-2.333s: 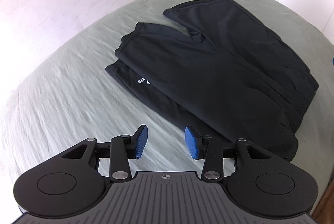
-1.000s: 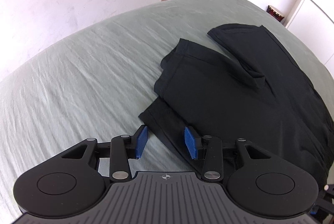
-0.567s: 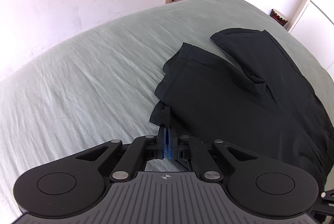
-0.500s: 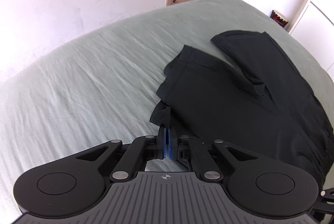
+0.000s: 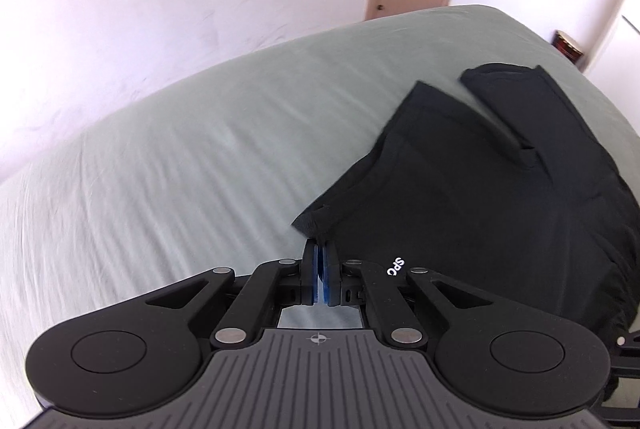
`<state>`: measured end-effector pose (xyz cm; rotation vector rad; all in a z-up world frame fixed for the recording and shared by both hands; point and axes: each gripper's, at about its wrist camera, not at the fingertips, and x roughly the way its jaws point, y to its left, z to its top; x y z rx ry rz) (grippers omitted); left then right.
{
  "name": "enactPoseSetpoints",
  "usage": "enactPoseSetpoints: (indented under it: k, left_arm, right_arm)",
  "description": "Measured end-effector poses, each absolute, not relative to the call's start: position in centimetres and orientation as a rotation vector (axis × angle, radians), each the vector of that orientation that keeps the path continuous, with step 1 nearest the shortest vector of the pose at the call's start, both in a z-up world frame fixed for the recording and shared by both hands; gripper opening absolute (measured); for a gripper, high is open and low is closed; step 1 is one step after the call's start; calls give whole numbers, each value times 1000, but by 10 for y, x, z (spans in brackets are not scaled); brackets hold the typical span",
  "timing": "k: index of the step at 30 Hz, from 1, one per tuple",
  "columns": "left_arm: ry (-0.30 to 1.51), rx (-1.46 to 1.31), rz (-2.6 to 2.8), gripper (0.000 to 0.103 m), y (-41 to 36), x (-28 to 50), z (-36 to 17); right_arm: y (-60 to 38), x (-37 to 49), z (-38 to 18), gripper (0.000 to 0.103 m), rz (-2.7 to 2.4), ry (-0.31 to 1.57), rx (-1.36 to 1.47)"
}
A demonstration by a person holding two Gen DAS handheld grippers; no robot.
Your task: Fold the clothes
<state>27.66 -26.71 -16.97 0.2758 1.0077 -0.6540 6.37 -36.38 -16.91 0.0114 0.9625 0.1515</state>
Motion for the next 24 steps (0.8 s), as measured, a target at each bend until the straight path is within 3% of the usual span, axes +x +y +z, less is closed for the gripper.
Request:
enactPoseSetpoints:
  k: [10,12,14,16,18,24]
  left_arm:
    - [992,248,-595,5,-257,268,-180]
    - [975,263,-601,5,-254,260,-175]
    - [958,284,-614,8,-254,258,-170]
    - [937,306,-609,17,-255,258,-167]
    - [923,332,-591,33,-259,260,-166]
    - [978,307,-560,31,-265,269,-181]
  right_arm:
    - [-362,56,-171,12,160,980,-13]
    - [-364,49,-168,20,162,972,-13]
    - [-368,46,-167,36,165,965,-10]
    - [-368,48,-169,37,158,965,-22]
    - [-367,46,-171,37,149,965,-38]
    - [-367,48,-173,35,141,965,-57]
